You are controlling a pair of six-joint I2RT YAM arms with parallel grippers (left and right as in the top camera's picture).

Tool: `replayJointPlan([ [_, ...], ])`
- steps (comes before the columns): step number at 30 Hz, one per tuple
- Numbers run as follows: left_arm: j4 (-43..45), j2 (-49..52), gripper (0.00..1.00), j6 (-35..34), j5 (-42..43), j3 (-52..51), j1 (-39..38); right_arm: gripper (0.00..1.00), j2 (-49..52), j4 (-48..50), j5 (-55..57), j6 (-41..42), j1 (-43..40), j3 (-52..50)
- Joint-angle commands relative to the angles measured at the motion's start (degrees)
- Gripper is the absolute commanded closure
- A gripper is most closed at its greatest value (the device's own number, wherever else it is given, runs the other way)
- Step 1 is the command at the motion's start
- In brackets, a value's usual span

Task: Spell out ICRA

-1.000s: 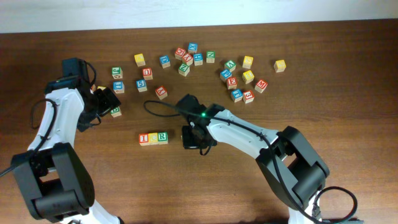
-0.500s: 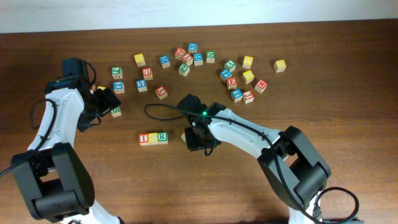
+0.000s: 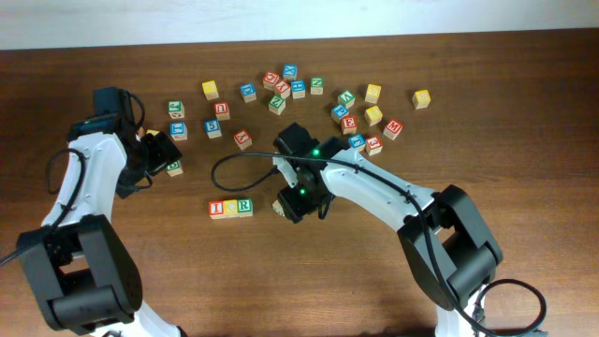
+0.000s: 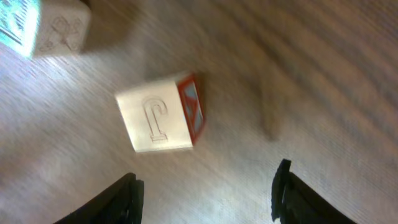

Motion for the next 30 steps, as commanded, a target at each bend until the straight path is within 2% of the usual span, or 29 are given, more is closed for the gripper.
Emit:
replayJointPlan([
  [1, 0.0, 0.2, 0.01, 0.3, 0.0, 0.5, -0.1, 0.41, 0.2, 2.4, -1.7, -2.3, 1.2, 1.0],
  [14, -0.1, 0.2, 0.01, 0.3, 0.0, 0.5, -0.1, 0.42, 3.3, 6.2, 4.4, -2.3, 4.9, 0.8],
  [17, 0.0, 0.2, 0.01, 0.3, 0.0, 0.5, -0.1, 0.55, 3.3, 6.1, 8.5, -2.2, 4.9, 0.8],
  [22, 0.0, 0.2, 0.01, 0.3, 0.0, 0.5, -0.1, 0.62, 3.3, 6.4, 10.8, -1.8, 4.9, 0.8],
  [27, 0.0, 0.2, 0.01, 0.3, 0.0, 0.5, -0.1, 0.67, 3.3, 6.0, 14.1, 1.0, 4.9, 0.8],
  [30, -0.1, 0.2, 0.01, 0.3, 0.0, 0.5, -0.1, 0.67, 3.3, 5.2, 19.6, 6.4, 4.9, 0.8],
])
